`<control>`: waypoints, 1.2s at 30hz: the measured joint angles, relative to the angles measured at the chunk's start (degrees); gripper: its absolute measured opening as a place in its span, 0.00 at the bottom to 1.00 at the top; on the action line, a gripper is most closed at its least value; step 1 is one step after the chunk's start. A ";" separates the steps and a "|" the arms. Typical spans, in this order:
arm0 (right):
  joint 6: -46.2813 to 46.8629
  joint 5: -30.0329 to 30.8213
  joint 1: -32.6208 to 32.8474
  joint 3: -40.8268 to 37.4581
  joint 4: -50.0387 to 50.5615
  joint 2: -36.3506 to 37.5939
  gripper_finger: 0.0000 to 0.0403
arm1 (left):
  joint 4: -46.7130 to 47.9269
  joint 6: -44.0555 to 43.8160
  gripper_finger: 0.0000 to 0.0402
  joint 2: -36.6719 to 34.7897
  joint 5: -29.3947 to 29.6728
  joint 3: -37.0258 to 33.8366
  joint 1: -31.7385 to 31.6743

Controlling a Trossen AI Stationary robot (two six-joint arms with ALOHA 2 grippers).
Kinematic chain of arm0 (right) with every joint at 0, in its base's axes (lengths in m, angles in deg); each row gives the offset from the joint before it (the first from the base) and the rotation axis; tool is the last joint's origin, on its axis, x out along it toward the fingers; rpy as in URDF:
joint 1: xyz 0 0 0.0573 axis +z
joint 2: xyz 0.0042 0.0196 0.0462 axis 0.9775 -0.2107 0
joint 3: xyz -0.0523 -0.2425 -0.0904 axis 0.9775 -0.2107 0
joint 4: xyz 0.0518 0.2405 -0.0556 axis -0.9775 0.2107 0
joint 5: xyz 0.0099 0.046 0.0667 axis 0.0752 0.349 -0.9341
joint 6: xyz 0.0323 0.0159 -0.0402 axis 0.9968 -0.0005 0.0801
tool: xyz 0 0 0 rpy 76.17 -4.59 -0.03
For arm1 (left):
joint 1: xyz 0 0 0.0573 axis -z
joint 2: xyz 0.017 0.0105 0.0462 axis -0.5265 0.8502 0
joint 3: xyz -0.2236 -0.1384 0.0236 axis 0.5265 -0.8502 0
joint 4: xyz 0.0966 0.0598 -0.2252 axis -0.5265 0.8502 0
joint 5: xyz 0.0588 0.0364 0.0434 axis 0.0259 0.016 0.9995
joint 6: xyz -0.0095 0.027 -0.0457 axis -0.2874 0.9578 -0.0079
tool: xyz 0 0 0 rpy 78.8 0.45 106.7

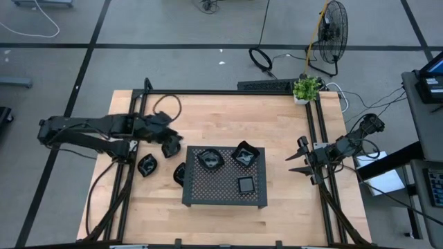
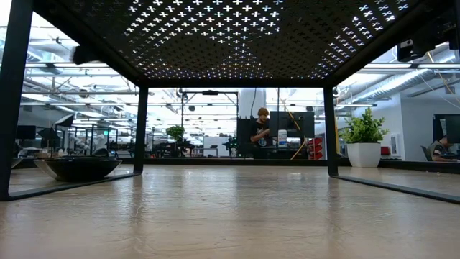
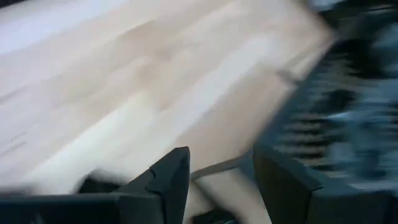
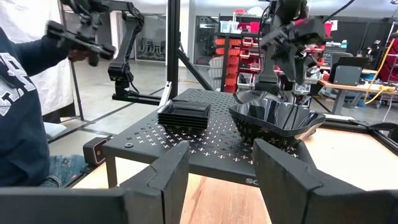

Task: Pick & Place Mini shaped plates
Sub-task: Stack the black leaf-shaped plate on top of the black leaf-shaped plate on the shelf

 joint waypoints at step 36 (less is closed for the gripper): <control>0.00 0.00 0.01 0.00 0.00 0.00 0.41 | 8.23 -39.37 0.44 15.37 0.06 -15.96 0.59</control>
